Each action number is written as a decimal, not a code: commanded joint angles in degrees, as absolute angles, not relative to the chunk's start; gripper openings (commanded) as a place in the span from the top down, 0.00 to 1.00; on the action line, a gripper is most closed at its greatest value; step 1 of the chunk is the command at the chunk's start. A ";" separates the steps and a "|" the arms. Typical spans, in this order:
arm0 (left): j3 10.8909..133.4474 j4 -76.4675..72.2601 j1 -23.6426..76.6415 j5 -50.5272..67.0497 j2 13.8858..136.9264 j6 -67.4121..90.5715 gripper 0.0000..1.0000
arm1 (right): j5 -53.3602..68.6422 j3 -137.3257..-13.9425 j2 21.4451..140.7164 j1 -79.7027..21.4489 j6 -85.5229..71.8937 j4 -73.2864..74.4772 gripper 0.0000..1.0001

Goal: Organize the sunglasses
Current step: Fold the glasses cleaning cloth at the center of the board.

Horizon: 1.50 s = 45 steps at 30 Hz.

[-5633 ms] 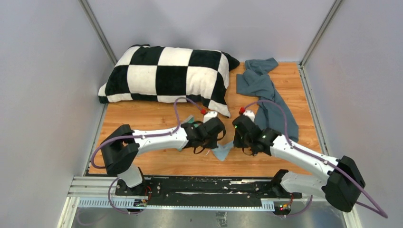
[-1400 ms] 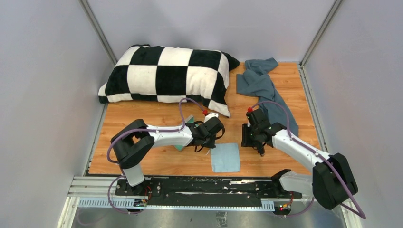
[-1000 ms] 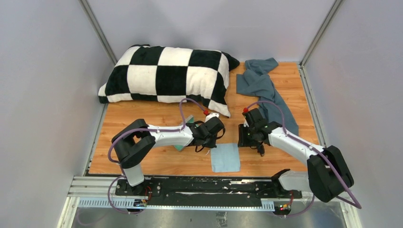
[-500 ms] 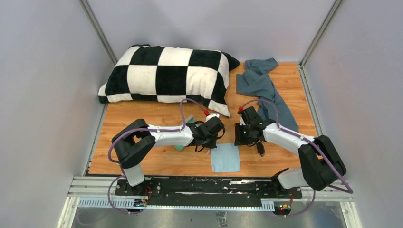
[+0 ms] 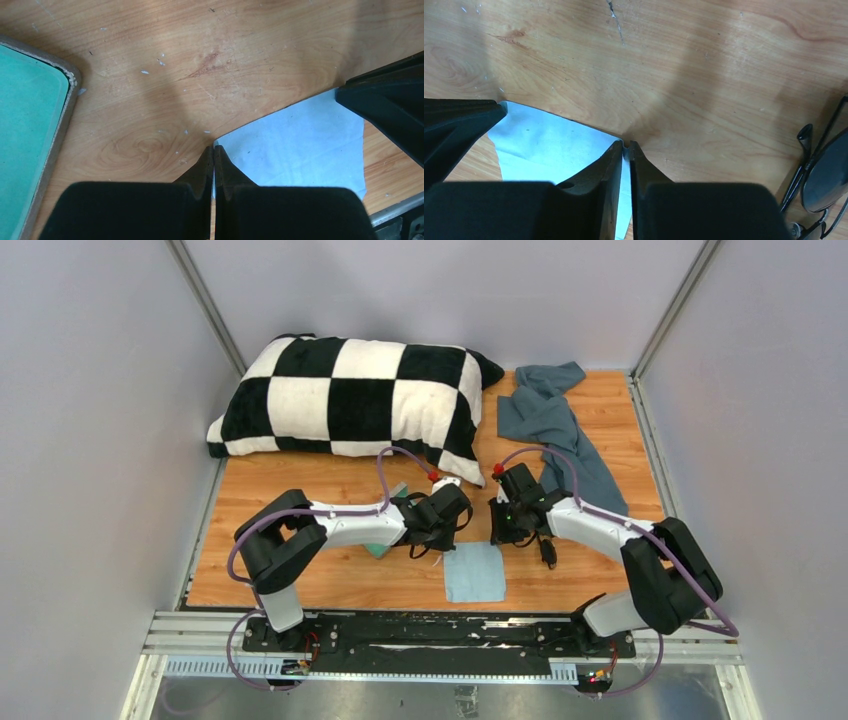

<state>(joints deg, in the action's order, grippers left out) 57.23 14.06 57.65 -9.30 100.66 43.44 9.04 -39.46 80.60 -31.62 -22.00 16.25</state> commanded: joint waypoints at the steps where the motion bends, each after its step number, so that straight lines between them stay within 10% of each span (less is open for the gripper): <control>1: 58.08 14.85 56.96 -9.33 100.21 42.56 1.00 | 8.10 -39.83 81.56 -32.50 -21.65 17.40 0.88; 4: 58.08 14.99 56.87 -9.32 100.05 42.37 1.00 | 8.09 -40.44 81.57 -32.50 -21.62 17.74 1.00; 45: 54.57 14.39 54.95 -0.51 92.96 36.34 1.00 | 7.10 -38.97 72.91 -36.84 -21.00 22.89 1.00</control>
